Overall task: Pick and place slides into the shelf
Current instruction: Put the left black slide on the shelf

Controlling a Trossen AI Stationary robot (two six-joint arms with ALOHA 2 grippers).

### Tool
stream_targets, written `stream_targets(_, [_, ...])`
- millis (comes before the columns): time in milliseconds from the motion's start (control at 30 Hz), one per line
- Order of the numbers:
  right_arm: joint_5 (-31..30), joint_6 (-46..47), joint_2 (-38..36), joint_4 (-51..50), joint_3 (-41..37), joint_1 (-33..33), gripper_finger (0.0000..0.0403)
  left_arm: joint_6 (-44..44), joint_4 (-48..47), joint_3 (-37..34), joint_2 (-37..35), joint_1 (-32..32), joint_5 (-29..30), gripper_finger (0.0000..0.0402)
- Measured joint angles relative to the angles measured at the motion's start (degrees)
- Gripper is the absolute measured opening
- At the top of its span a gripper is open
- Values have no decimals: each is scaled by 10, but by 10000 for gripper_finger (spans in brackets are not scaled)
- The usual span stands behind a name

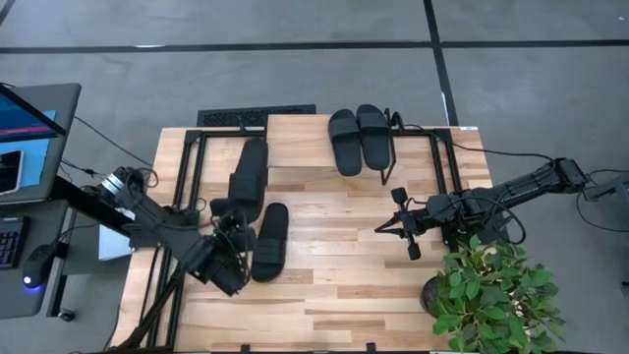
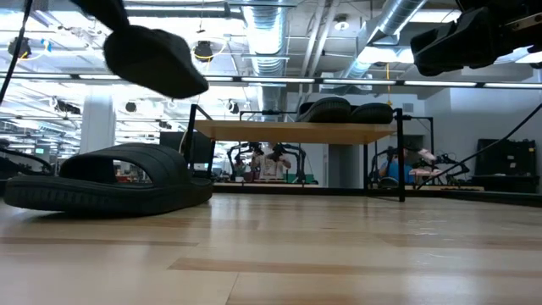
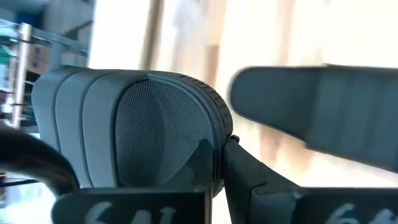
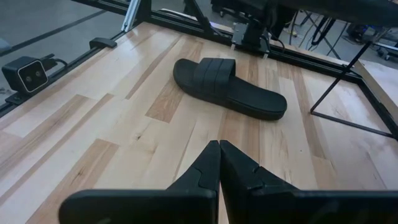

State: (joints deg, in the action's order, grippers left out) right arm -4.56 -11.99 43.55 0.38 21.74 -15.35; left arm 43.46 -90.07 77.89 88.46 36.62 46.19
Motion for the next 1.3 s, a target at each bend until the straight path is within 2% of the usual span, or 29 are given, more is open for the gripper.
stream_targets(100, [0,0,0,0,0,0,0,-30,0,12,-14,-17,35,0])
stream_targets(433, [0,0,0,0,0,0,0,-164,0,128,-38,-77,230,0])
stream_targets(567, [0,-4,0,0,0,0,0,-229,34,171,-38,-121,257,0])
stream_targets(667, [0,-5,0,0,0,0,0,-311,83,205,-37,-161,222,0])
stream_targets(800, [0,-14,0,0,0,0,0,-447,186,241,-37,-221,130,0])
stream_targets(900, [0,-15,0,0,0,0,0,-516,235,267,-37,-258,77,0])
stream_targets(1067, [0,-15,0,-3,0,0,0,-547,243,293,-37,-316,40,0])
stream_targets(1200, [0,-15,0,-10,0,0,0,-547,242,296,-36,-368,-32,0])
stream_targets(1300, [0,-15,0,-16,0,0,0,-546,233,297,-22,-395,-59,0])
